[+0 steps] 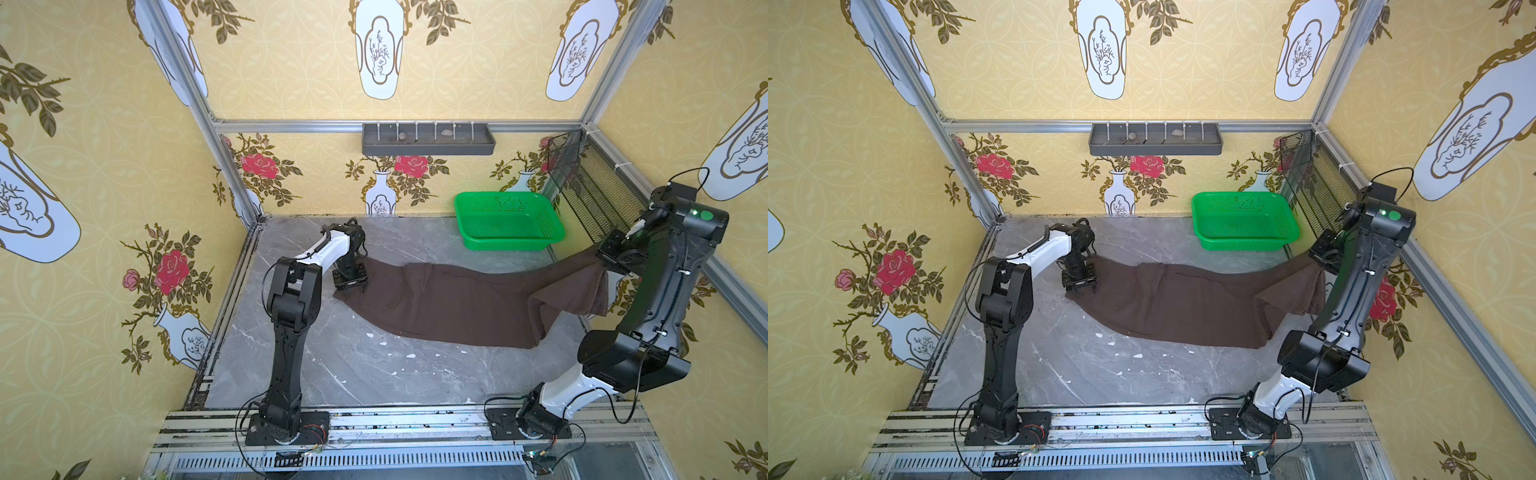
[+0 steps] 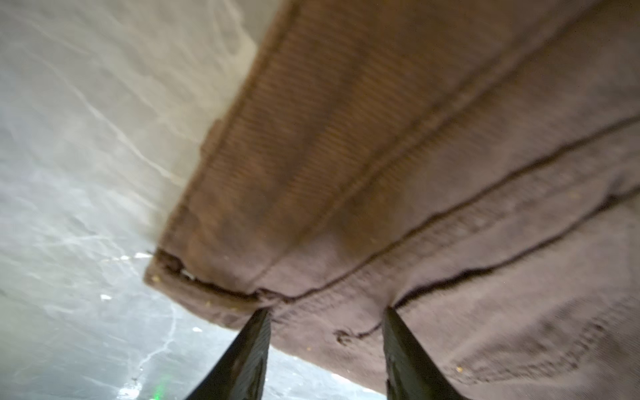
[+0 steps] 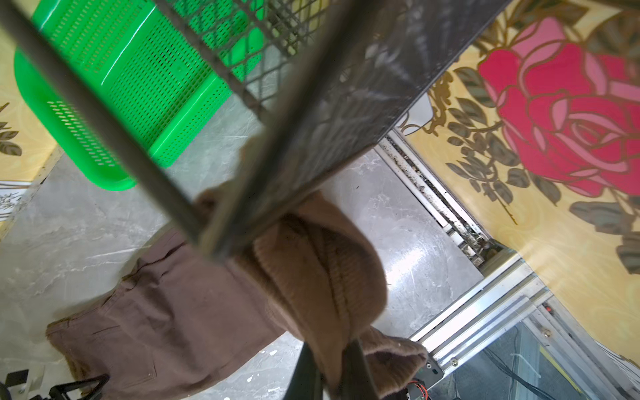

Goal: Roll up the long pants
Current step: Fold the long pant at the center of the board.

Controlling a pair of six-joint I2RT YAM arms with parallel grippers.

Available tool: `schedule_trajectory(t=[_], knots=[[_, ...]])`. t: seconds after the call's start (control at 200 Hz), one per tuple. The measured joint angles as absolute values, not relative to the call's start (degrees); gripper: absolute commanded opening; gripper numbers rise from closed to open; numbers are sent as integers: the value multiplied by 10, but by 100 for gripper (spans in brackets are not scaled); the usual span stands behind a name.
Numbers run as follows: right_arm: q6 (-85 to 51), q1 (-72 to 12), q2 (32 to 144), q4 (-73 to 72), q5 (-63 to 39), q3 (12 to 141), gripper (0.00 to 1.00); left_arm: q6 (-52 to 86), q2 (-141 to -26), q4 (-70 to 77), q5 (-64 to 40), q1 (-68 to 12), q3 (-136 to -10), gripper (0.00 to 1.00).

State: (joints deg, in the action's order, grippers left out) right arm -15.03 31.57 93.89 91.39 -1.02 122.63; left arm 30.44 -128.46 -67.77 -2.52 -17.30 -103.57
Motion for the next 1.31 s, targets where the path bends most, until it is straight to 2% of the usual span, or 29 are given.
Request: schedule_trajectory(t=[0.395, 0.53, 0.715, 0.94, 1.07, 1.31], knots=[[-150, 320, 947, 914, -13, 1224, 0, 301, -1226, -639, -6, -104, -894, 52], [-150, 321, 953, 914, -15, 1231, 0, 296, -1208, -651, 28, -78, -880, 52], [-152, 321, 958, 914, -23, 1234, 0, 297, -1198, -663, 71, -65, -935, 53], [-149, 286, 936, 914, -58, 1194, 0, 313, -1213, -695, 45, -76, -1069, 53], [-170, 225, 913, 913, -104, 1161, 0, 317, -1239, -712, 39, -81, -1130, 53], [-270, -13, 916, 894, -174, 1192, 0, 317, -1253, -734, 35, -77, -1145, 53]])
